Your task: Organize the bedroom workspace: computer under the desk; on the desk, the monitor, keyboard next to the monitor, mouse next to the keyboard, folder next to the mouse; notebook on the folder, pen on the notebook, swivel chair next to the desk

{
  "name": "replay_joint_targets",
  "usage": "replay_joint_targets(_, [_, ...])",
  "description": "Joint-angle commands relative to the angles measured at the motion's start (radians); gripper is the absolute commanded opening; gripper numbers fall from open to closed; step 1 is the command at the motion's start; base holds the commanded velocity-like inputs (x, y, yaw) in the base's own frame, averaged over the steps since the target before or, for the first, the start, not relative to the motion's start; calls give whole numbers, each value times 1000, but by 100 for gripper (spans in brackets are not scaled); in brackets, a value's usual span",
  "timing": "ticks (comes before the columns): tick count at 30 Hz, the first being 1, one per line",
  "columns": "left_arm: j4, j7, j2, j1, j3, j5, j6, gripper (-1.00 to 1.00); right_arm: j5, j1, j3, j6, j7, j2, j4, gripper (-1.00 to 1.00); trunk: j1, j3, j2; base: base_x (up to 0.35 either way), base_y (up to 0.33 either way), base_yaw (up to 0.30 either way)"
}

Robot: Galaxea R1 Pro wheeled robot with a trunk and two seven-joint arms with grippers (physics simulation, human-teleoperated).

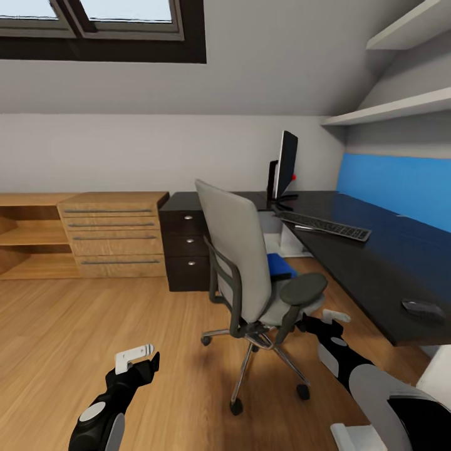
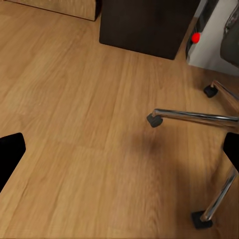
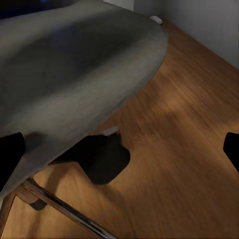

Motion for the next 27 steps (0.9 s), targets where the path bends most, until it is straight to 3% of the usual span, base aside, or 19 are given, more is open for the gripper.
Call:
replay_joint_targets(1, [-1,5,-1,-1,0,7,5,100,-6,-1,2,-4,-1,0,0,100,0,-1,0,143,-1,0])
replay_joint_targets(12, [0,5,0,-1,0,7,6,100,-6,0,7,-6,5,6,-1,100,0,-1,0,16,0,0])
replay_joint_targets(17, [1,5,0,-1,0,7,7,100,-5,1,10,-8,13,23,-1,100,0,-1,0,0,0,1])
replay_joint_targets(20, [1,5,1,-1,1,8,8,100,-3,1,9,-9,13,41,-2,100,0,0,0,0,0,139])
replay_joint_targets(27, [29,5,0,-1,2,8,6,100,-3,1,9,-10,15,47,-2,100,0,3,0,0,0,241])
